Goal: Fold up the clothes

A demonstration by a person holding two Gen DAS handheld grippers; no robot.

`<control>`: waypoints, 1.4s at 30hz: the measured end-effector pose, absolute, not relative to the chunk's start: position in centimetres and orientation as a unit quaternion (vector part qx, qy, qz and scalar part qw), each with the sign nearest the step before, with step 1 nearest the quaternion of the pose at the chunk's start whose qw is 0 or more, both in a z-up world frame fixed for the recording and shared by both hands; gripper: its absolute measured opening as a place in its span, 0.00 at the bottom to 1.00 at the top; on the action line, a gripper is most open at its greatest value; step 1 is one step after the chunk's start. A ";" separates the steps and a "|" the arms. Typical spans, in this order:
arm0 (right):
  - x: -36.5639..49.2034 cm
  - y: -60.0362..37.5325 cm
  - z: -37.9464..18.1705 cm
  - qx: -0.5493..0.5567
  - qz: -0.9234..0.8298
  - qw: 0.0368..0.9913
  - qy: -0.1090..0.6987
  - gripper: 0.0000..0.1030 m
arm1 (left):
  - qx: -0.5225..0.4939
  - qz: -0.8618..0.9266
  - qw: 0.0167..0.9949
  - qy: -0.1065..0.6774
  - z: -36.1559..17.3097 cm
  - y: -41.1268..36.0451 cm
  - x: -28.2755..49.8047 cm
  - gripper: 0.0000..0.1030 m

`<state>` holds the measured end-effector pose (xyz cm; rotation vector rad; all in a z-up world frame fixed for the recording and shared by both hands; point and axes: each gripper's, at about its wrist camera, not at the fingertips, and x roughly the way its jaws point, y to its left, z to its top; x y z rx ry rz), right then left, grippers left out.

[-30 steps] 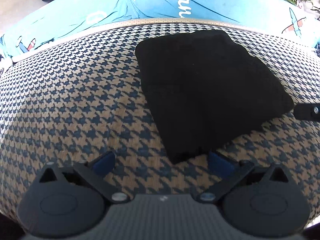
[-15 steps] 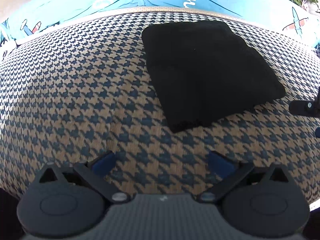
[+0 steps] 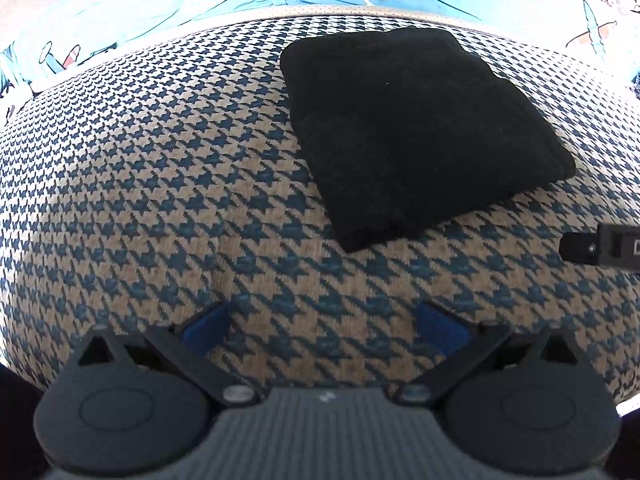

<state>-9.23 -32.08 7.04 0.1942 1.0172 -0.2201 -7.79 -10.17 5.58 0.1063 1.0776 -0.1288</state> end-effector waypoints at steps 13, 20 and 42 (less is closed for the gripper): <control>-9.5 -31.6 6.9 0.065 -0.102 0.866 0.485 1.00 | 0.055 -0.068 0.849 0.522 5.0 -9.9 -6.4 1.00; -9.3 -31.4 6.6 0.059 -0.102 0.867 0.484 1.00 | 0.052 -0.067 0.849 0.521 5.0 -9.9 -6.4 1.00; -6.8 -32.0 6.8 0.011 -0.030 0.856 0.516 1.00 | 0.023 -0.043 0.857 0.513 6.2 -10.1 -8.4 1.00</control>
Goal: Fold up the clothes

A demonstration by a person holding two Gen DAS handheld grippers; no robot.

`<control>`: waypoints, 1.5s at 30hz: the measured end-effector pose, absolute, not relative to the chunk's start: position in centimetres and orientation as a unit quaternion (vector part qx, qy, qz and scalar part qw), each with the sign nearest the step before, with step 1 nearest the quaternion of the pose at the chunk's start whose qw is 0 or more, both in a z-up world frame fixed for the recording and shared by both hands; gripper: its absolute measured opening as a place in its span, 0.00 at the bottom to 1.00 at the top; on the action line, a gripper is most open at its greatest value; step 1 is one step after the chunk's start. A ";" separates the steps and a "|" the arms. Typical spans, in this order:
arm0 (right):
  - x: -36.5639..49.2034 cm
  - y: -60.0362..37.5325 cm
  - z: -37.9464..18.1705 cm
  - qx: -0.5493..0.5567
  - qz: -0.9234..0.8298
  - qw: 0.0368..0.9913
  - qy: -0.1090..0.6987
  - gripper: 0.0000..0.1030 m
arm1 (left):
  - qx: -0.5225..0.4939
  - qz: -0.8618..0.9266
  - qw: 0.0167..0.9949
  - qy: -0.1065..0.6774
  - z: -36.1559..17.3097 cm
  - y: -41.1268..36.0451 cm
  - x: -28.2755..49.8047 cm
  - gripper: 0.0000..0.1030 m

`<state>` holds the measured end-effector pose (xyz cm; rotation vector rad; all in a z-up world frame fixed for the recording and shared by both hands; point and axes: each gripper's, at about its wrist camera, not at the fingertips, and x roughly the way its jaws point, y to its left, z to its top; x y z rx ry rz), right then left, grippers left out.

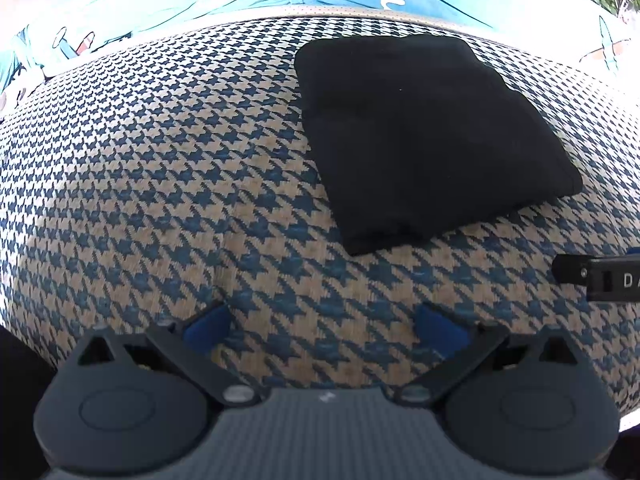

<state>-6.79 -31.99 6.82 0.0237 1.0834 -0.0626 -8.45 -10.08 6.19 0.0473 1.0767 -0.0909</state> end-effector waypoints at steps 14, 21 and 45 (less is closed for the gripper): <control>-6.9 -32.9 8.7 0.078 -0.010 0.887 0.455 1.00 | 0.002 -0.016 0.865 0.502 8.0 -9.7 -8.6 1.00; -7.2 -32.5 9.2 0.088 0.009 0.896 0.435 0.95 | 0.002 -0.010 0.872 0.489 8.6 -9.4 -8.5 1.00; -7.8 -32.8 10.2 0.116 0.025 0.906 0.406 0.80 | 0.032 -0.017 0.895 0.445 10.6 -11.4 -10.6 1.00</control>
